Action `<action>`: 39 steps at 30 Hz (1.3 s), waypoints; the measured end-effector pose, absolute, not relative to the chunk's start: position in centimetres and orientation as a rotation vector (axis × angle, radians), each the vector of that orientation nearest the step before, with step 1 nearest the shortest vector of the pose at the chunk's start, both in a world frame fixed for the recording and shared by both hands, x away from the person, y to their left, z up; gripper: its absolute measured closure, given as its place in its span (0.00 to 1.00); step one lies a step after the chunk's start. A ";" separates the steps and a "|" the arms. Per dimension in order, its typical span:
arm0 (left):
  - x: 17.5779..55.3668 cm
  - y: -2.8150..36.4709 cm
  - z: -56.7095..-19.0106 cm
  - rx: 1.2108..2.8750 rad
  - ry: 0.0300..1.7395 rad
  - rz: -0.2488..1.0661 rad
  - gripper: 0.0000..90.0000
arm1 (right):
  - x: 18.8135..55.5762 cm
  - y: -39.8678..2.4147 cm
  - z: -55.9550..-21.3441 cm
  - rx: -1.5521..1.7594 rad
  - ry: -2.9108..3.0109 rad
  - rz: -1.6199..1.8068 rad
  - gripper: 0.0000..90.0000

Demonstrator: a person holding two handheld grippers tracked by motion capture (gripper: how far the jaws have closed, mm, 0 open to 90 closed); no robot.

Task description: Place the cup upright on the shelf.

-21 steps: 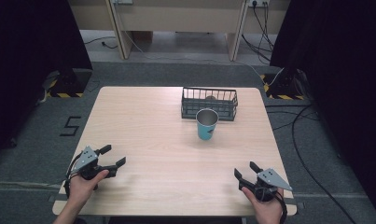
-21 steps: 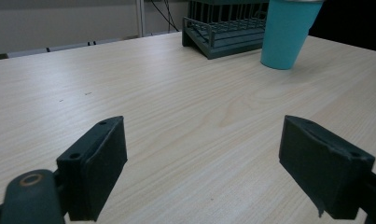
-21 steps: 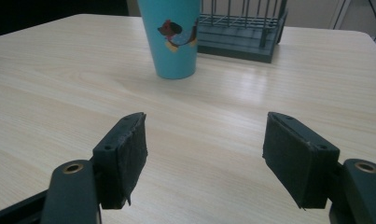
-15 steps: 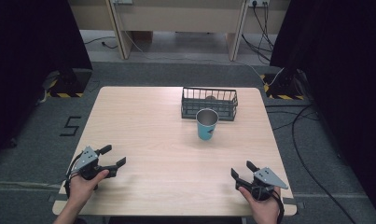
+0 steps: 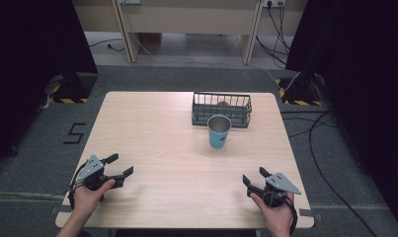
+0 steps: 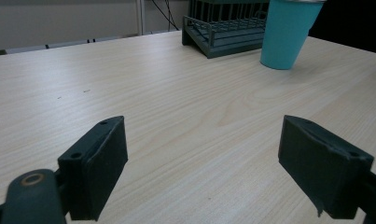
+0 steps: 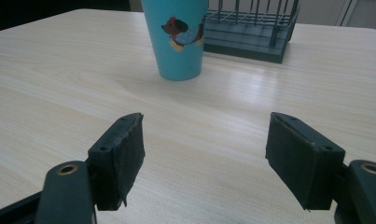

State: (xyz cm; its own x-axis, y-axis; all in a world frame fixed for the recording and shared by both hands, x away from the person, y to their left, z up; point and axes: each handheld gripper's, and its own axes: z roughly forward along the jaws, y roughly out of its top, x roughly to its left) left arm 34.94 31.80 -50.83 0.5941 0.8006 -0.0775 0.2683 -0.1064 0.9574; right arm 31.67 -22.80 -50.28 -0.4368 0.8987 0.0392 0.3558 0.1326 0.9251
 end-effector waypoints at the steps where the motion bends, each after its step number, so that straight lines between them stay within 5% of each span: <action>1: 34.9 31.8 -50.8 1.665 0.899 0.572 0.17 | 31.7 -22.9 -50.3 1.197 1.866 1.283 0.32; 39: 34.9 31.8 -50.8 1.662 0.905 0.567 0.17 | 37.6 -19.0 -48.8 1.151 1.856 1.321 0.24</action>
